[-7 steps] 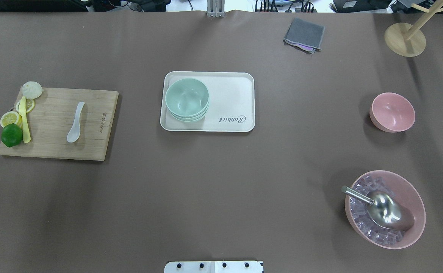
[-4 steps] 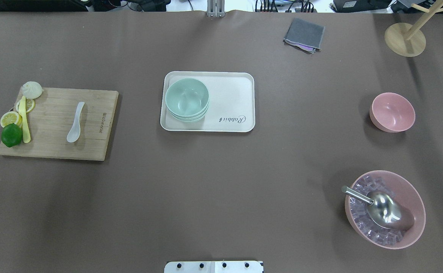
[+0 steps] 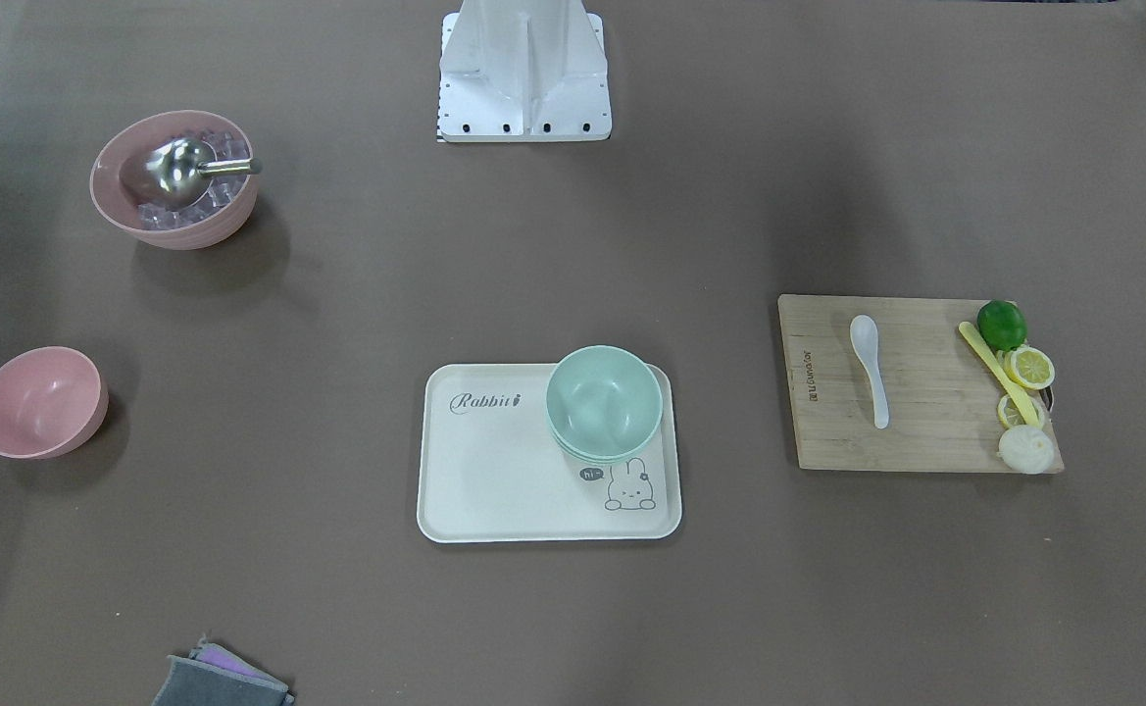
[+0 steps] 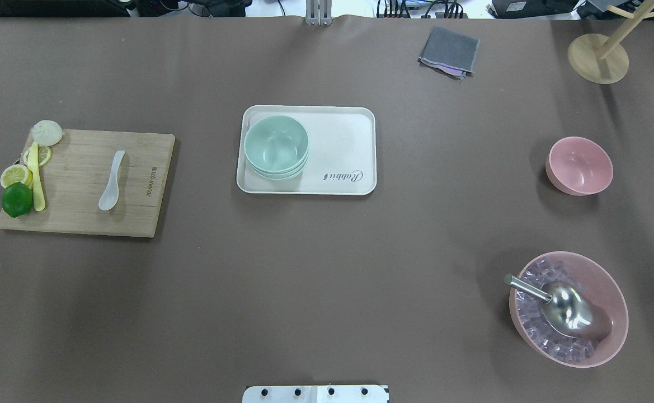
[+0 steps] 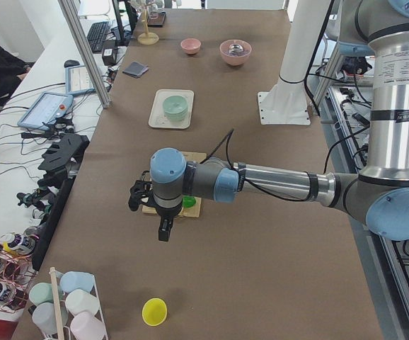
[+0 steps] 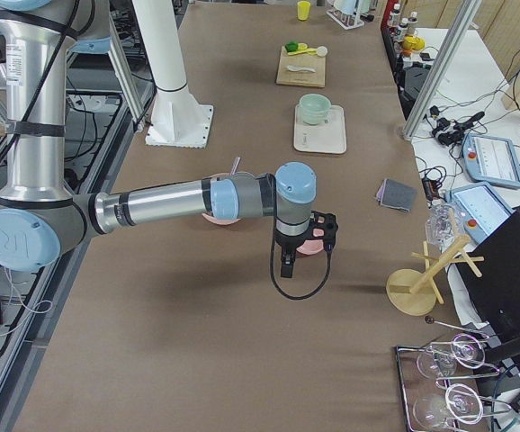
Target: Stack pink bowl on green and place spoon
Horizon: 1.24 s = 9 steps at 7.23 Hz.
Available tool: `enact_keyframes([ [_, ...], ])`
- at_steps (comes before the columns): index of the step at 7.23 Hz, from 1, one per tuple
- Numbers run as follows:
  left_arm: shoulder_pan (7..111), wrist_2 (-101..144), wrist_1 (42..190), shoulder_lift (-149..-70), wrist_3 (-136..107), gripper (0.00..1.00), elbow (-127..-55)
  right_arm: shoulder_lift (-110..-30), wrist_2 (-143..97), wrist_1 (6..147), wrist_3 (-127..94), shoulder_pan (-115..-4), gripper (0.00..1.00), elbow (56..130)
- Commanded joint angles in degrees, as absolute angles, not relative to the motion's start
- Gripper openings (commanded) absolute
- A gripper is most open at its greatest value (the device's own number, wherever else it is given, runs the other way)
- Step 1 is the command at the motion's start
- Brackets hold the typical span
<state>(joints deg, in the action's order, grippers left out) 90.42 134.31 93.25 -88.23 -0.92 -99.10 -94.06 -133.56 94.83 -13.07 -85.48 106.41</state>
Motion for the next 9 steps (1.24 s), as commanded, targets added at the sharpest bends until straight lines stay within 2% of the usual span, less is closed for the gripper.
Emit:
enact_keyframes([
  [1, 90.4, 134.4, 93.5, -88.4, -1.0, 0.99, -100.0, -93.3, -134.0, 94.9, -15.0, -85.4, 1.00, 106.0],
  [7, 87.8, 134.5, 98.9, -94.3, -1.0, 0.98, -97.0, -91.6, -138.7, 94.7, -15.6, -84.1, 1.00, 105.1],
  [9, 85.6, 134.4, 98.8, -94.4, -1.1, 0.98, -96.8, -91.6, -138.5, 88.7, -15.7, -83.0, 1.00, 104.8],
])
